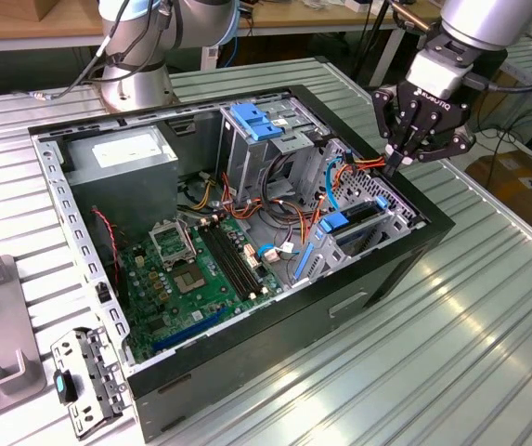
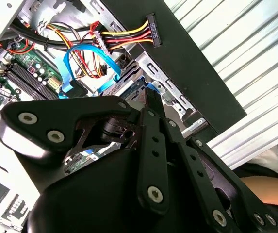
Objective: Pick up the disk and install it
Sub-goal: 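Insert the first disk wire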
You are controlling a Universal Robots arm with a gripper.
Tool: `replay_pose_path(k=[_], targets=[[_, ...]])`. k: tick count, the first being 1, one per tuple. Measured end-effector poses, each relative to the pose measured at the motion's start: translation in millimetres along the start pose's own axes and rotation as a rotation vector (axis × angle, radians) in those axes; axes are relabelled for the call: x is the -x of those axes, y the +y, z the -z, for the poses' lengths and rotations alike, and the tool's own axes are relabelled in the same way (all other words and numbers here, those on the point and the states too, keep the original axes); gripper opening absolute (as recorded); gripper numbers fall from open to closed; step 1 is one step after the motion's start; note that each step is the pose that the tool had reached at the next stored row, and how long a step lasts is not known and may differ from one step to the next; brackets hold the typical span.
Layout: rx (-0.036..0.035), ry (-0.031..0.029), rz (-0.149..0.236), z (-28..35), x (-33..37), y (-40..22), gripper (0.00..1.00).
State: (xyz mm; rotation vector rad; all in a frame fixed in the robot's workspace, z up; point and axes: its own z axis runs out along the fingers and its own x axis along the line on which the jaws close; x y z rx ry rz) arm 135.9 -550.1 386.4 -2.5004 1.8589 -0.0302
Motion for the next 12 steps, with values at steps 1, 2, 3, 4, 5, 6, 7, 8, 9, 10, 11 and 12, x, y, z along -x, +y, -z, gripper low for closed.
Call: replay_pose_path(k=[1, 2, 3, 4, 5, 6, 7, 8, 9, 10, 11, 12], targets=[[0.0, -0.0001, 0.002, 0.0, 0.0, 0.0, 0.11], [0.0, -0.0002, 0.008, 0.0, 0.0, 0.0, 0.11], [0.0, -0.0008, 0.025, 0.0, 0.0, 0.0, 0.11], [0.0, -0.0014, 0.044, 0.0, 0.0, 0.0, 0.11], [0.0, -0.0023, 0.073, -0.1, -0.1, -0.2, 0.11], [0.0, -0.0031, 0.097, -0.1, -0.2, -0.7, 0.11], [0.0, -0.0033, 0.103, -0.2, -0.2, -1.7, 0.11], [0.0, -0.0035, 0.106, -0.3, 0.1, -3.4, 0.11], [0.0, -0.0035, 0.107, -0.4, 0.9, -6.8, 0.11], [0.0, -0.0036, 0.107, -0.5, 1.9, -9.0, 0.11], [0.0, -0.0035, 0.108, -0.7, 3.4, -12.1, 0.11], [0.0, -0.0036, 0.108, -0.9, 4.7, -15.0, 0.11]])
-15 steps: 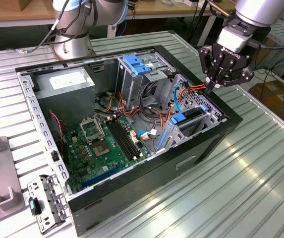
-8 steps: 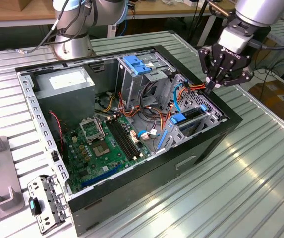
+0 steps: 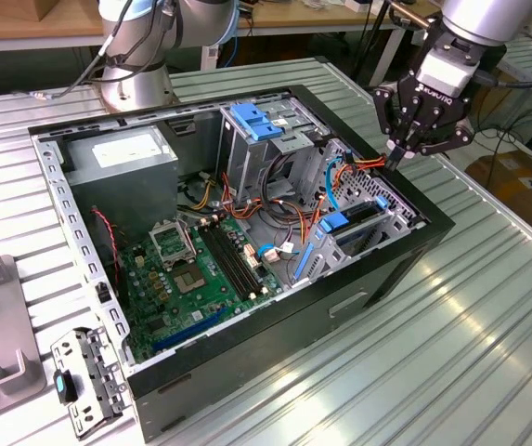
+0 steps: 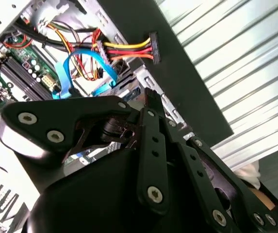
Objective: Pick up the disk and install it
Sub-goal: 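Insert the first disk wire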
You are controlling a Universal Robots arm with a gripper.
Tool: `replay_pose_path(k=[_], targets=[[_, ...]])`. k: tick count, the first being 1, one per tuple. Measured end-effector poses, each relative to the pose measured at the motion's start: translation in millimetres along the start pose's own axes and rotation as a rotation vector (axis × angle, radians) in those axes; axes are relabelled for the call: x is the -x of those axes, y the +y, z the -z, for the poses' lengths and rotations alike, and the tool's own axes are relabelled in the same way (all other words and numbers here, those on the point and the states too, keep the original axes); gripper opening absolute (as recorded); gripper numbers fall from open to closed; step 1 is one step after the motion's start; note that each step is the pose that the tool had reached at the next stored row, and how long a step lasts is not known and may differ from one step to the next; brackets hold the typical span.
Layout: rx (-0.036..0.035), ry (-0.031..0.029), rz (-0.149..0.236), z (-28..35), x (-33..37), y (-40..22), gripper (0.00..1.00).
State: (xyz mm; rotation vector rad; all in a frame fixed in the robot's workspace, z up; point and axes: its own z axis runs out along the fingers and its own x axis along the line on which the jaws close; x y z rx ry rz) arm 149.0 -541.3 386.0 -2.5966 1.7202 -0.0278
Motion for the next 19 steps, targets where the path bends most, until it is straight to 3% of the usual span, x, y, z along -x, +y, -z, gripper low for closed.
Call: replay_pose_path(k=[2, 10, 12, 19], targets=[[0.0001, -0.0002, 0.001, -0.3, 1.8, -5.6, 0.11], [0.0002, -0.0002, 0.003, -0.4, 4.0, -6.6, 0.11], [0.0002, -0.0002, 0.007, -0.6, 8.6, -8.8, 0.11], [0.0002, -0.0003, 0.009, -0.7, 11.1, -9.9, 0.11]])
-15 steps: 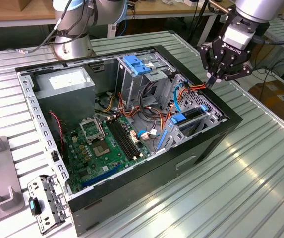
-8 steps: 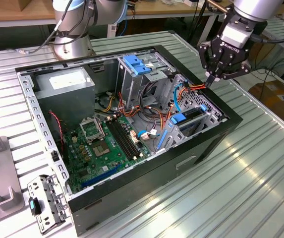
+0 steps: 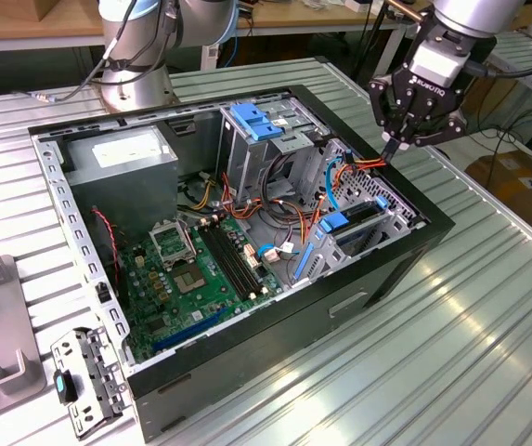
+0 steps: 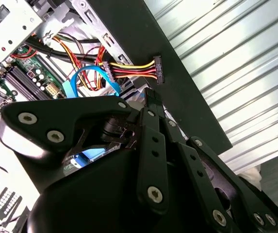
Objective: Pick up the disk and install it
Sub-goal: 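Insert the first disk wire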
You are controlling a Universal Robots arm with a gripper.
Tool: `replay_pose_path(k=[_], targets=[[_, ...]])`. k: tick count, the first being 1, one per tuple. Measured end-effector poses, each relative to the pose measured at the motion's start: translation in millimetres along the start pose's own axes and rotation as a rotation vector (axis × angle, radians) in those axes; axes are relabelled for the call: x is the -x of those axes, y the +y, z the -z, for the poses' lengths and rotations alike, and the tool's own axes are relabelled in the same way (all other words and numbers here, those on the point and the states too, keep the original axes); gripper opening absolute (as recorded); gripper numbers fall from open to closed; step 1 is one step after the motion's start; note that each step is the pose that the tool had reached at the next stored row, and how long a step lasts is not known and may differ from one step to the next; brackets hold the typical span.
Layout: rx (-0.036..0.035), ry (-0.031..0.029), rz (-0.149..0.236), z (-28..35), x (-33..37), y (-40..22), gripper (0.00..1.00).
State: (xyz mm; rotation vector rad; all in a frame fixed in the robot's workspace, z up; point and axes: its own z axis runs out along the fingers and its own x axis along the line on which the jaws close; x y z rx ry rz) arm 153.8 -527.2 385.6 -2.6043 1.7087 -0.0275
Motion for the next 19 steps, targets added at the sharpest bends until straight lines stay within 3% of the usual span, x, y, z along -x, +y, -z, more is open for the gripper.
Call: replay_pose_path(k=[10, 12, 14, 19], targets=[[0.0, 0.0001, 0.002, 0.0, 0.7, -0.4, 0.11], [0.0001, -0.0006, 0.023, -0.4, 0.6, -0.7, 0.11], [-0.0006, -0.0021, 0.088, -2.2, 0.6, -0.7, 0.11], [-0.0013, 0.0027, 0.099, -6.4, -0.7, -16.7, 0.11]])
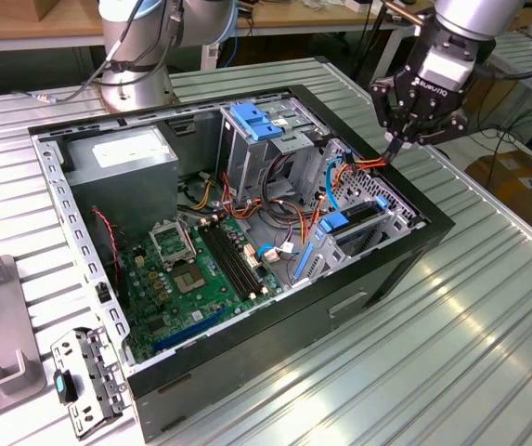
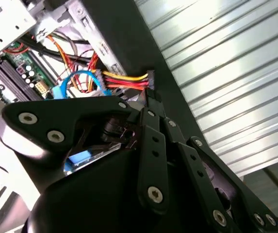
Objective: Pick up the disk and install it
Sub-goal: 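Insert the first disk wire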
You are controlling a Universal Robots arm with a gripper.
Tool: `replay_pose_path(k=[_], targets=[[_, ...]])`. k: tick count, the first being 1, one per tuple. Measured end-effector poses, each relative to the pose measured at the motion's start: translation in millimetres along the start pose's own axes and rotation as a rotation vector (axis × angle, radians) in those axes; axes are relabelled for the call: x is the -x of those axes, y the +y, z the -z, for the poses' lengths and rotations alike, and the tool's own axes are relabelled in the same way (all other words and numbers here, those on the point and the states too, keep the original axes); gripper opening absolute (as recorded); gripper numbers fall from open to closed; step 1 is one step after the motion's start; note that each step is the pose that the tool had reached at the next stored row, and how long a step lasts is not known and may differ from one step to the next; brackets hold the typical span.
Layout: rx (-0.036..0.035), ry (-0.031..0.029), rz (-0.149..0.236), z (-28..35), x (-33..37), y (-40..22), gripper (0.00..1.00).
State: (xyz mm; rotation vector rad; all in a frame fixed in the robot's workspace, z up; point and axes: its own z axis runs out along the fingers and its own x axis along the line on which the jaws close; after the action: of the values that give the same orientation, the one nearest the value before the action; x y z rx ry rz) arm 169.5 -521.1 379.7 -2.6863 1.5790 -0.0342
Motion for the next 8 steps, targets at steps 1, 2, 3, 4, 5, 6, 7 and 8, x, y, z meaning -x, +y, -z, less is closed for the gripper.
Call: replay_pose_path(k=[1, 2, 3, 4, 5, 6, 7, 8], targets=[[-0.0001, -0.0005, 0.012, -0.5, 0.3, -1.4, 0.11], [-0.0001, -0.001, 0.03, -0.6, 0.3, -1.4, 0.11], [-0.0003, -0.0016, 0.049, -0.7, 0.3, -1.3, 0.11], [-0.0004, -0.0025, 0.077, -0.8, 0.4, -1.4, 0.18], [-0.0006, -0.0034, 0.102, -0.9, 0.3, -1.4, 0.18], [-0.0007, -0.0041, 0.121, -1.1, 0.3, -1.4, 0.18], [-0.0008, -0.0047, 0.14, -1.2, 0.3, -1.4, 0.19], [-0.0009, -0.0053, 0.159, -1.3, 0.3, -1.4, 0.19]])
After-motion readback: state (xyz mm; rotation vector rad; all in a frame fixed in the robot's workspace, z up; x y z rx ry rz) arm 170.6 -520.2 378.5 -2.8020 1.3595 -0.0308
